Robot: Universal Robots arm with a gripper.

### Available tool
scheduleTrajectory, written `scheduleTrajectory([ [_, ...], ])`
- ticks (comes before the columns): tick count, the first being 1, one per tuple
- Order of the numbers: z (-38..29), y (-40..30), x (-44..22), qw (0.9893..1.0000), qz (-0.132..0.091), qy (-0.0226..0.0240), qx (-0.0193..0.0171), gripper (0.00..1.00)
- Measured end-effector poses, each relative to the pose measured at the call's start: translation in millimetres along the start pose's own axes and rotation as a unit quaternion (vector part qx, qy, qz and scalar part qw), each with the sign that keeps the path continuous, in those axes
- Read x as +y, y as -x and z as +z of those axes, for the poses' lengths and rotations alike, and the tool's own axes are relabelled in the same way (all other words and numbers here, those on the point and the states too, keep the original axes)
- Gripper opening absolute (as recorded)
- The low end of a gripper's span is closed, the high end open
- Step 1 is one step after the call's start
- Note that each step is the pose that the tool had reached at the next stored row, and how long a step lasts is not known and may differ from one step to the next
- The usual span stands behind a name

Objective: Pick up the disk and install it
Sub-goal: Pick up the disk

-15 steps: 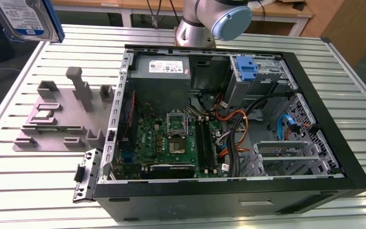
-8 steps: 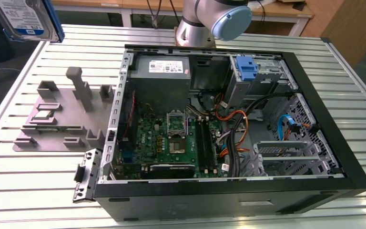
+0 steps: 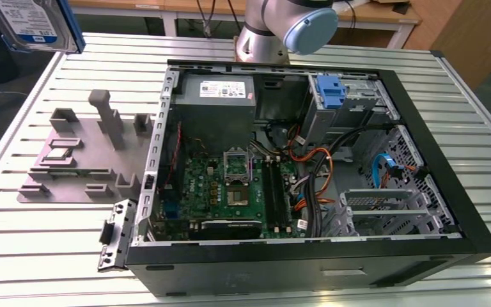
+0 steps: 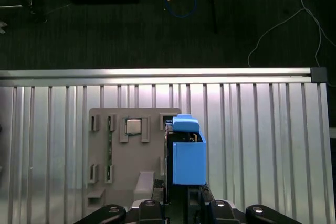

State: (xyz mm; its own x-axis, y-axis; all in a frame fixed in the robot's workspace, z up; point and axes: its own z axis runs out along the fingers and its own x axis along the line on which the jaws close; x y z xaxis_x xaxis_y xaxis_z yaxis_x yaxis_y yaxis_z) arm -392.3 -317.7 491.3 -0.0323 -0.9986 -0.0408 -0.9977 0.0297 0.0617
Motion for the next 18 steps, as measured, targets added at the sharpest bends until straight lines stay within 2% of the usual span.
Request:
scheduleTrajectory([
  [9, -2.0, 0.1, 0.1, 1.0, 0.0, -0.0001, 0.0, 0.35],
  [10, -4.9, 0.2, 0.3, 1.0, 0.0, 0.0, -0.0001, 0.35],
  [18, -4.9, 0.2, 0.3, 1.0, 0.0, 0.0, -0.0003, 0.35],
])
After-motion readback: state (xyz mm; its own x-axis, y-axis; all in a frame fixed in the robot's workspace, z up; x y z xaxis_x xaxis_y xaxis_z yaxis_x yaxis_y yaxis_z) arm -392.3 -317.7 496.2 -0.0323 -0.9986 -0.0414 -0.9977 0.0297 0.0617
